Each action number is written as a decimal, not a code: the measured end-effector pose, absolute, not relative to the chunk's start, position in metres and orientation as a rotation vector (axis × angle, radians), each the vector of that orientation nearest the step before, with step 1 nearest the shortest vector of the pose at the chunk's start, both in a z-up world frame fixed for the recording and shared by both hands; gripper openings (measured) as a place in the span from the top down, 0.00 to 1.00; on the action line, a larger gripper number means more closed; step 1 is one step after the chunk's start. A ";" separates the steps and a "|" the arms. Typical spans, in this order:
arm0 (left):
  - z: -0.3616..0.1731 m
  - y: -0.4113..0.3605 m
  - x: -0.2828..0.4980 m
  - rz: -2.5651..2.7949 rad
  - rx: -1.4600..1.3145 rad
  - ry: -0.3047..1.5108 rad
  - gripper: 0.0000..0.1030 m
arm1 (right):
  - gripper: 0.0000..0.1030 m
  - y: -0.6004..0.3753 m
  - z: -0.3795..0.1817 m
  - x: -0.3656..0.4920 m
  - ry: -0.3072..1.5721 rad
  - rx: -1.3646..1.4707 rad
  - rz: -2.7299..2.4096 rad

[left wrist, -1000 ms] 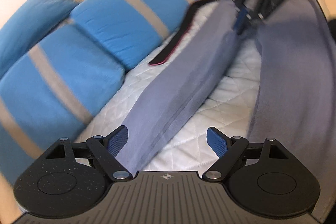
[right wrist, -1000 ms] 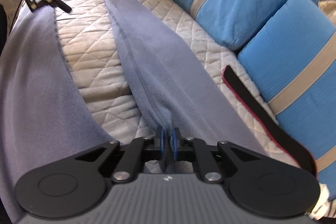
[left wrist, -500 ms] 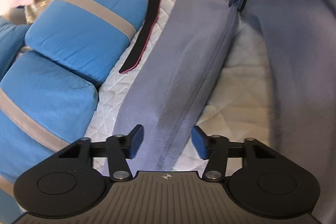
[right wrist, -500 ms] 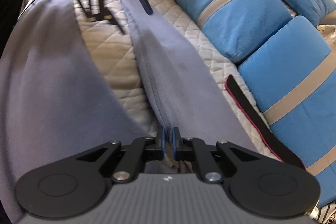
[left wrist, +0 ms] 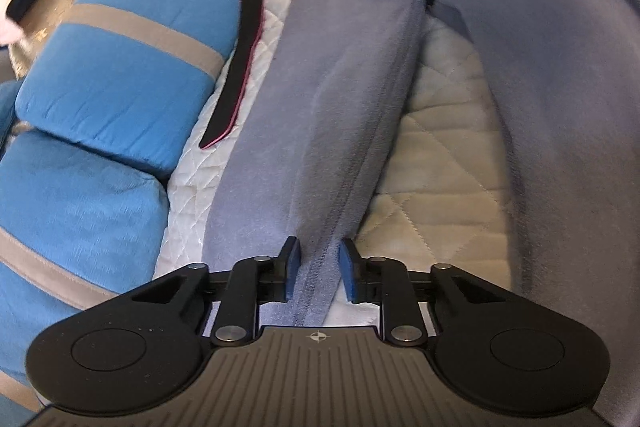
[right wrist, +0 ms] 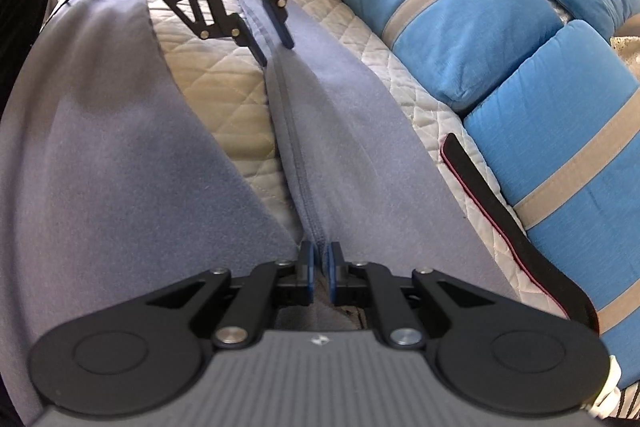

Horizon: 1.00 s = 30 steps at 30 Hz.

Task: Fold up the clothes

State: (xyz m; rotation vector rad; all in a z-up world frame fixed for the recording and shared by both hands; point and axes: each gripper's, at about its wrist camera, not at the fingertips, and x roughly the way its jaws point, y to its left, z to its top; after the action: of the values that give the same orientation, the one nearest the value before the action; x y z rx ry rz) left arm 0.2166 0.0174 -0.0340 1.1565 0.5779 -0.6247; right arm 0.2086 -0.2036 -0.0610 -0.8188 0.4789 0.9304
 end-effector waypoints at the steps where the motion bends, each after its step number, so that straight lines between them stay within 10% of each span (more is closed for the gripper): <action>1: -0.034 0.017 0.215 -0.626 1.168 0.574 0.82 | 1.00 -0.204 -0.061 0.209 0.479 -0.820 0.929; 8: -0.034 0.016 0.204 -0.630 1.186 0.550 0.98 | 1.00 -0.203 -0.062 0.209 0.480 -0.827 0.921; 20: -0.048 0.015 0.201 -0.546 1.236 0.499 0.95 | 1.00 -0.202 -0.060 0.208 0.478 -0.859 0.913; 22: -0.049 0.015 0.203 -0.535 1.235 0.504 0.88 | 1.00 -0.203 -0.059 0.208 0.479 -0.863 0.917; 24: -0.049 0.015 0.203 -0.524 1.229 0.500 0.53 | 0.81 -0.203 -0.056 0.210 0.474 -0.842 0.915; 30: -0.036 0.016 0.196 -0.538 1.152 0.471 0.47 | 0.71 -0.178 -0.049 0.207 0.433 -0.825 0.936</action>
State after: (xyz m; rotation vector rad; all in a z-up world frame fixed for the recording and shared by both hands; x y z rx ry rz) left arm 0.1960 0.0156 -0.0364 1.1519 0.4707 -0.5376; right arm 0.2072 -0.1784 -0.0486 -0.8249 0.4325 0.9361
